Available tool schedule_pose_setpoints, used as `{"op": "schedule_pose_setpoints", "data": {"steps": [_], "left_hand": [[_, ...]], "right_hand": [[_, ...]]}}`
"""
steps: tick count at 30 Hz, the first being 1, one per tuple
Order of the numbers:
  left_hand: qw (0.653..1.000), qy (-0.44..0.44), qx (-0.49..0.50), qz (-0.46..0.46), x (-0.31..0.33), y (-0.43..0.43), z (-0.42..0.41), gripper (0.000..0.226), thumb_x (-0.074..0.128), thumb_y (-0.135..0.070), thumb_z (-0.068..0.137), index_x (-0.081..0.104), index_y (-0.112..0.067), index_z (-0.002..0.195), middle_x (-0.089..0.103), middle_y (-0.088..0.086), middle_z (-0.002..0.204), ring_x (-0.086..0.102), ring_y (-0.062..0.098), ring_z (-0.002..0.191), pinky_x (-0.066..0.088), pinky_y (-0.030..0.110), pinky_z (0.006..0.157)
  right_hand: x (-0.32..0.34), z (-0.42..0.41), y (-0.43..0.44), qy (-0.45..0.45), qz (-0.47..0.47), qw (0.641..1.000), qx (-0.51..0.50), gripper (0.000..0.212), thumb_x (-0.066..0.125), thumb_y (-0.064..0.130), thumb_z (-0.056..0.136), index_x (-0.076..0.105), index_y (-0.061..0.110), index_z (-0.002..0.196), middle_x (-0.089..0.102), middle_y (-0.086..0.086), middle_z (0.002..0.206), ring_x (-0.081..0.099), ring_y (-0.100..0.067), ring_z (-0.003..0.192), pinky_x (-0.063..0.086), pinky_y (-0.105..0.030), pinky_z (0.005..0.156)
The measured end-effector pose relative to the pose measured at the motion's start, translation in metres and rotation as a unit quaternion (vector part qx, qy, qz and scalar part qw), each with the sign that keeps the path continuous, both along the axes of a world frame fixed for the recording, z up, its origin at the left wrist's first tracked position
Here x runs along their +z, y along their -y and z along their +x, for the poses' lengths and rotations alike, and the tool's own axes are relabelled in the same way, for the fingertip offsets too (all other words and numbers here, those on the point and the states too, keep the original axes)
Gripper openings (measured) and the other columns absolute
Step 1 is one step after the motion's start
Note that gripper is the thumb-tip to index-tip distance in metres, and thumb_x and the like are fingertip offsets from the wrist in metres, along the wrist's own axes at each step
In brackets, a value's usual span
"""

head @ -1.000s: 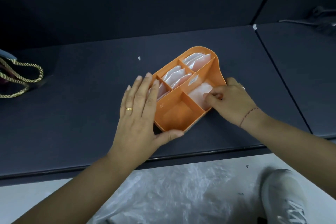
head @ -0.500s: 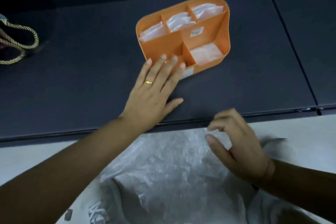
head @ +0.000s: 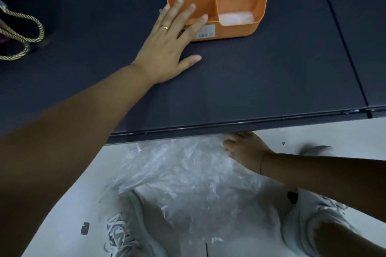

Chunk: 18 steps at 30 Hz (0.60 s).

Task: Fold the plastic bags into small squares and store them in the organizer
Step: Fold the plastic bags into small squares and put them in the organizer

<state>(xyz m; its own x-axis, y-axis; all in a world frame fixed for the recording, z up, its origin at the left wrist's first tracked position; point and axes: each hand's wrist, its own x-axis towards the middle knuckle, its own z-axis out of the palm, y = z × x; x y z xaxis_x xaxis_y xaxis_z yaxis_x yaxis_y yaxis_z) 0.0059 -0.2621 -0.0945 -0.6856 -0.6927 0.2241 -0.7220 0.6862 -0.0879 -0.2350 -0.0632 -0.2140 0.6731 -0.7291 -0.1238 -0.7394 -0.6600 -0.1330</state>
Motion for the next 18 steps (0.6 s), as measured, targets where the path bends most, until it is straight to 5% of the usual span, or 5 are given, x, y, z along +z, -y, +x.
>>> {"op": "schedule_pose_setpoints", "data": {"steps": [2, 5, 11, 15, 18], "left_hand": [[1.0, 0.021, 0.002, 0.005, 0.002, 0.008, -0.001, 0.074, 0.036, -0.057, 0.1, 0.012, -0.018, 0.157, 0.017, 0.019, 0.161, 0.007, 0.039, 0.149, 0.004, 0.051, 0.122], [0.999, 0.044, 0.017, 0.006, 0.004, 0.018, -0.003, 0.076, 0.031, -0.06, 0.099, 0.006, -0.02, 0.157, 0.008, 0.019, 0.163, 0.003, 0.038, 0.15, -0.001, 0.047, 0.121], [0.997, 0.041, 0.065, 0.029, 0.005, 0.022, -0.009, 0.079, 0.03, -0.061, 0.097, 0.002, -0.019, 0.157, 0.002, 0.019, 0.163, -0.001, 0.036, 0.151, -0.001, 0.044, 0.122], [0.993, 0.041, 0.087, 0.061, 0.011, 0.026, -0.015, 0.08, 0.027, -0.063, 0.096, 0.0, -0.02, 0.157, 0.0, 0.017, 0.164, -0.004, 0.034, 0.151, -0.003, 0.042, 0.122], [0.991, 0.043, 0.1, 0.084, 0.016, 0.031, -0.015, 0.079, 0.025, -0.064, 0.096, -0.002, -0.022, 0.157, -0.003, 0.014, 0.164, -0.008, 0.032, 0.151, -0.007, 0.041, 0.121]], "right_hand": [[-0.001, -0.002, 0.001, 0.03, -0.014, 0.999, 0.021, 0.008, 0.072, 0.016, 0.074, 0.068, 0.014, 0.067, 0.064, 0.0, 0.072, 0.064, -0.024, 0.066, 0.052, -0.031, 0.056], [0.018, 0.003, -0.011, 0.162, 0.043, 0.98, -0.105, 0.032, 0.045, 0.027, 0.088, 0.069, 0.015, 0.071, 0.066, 0.003, 0.074, 0.062, -0.018, 0.064, 0.052, -0.026, 0.061], [0.099, 0.01, -0.016, 0.315, 0.155, 0.895, -0.275, 0.025, 0.046, 0.039, 0.093, 0.065, 0.026, 0.084, 0.067, 0.011, 0.073, 0.063, -0.006, 0.064, 0.048, -0.019, 0.062], [0.149, 0.007, 0.014, 0.424, 0.198, 0.823, -0.322, 0.026, 0.053, 0.012, 0.098, 0.057, 0.026, 0.075, 0.059, 0.003, 0.057, 0.051, -0.006, 0.044, 0.042, -0.012, 0.049], [0.172, 0.002, 0.047, 0.484, 0.198, 0.772, -0.363, 0.024, 0.052, 0.011, 0.098, 0.057, 0.015, 0.074, 0.051, 0.005, 0.046, 0.041, -0.005, 0.04, 0.036, -0.012, 0.043]]}}
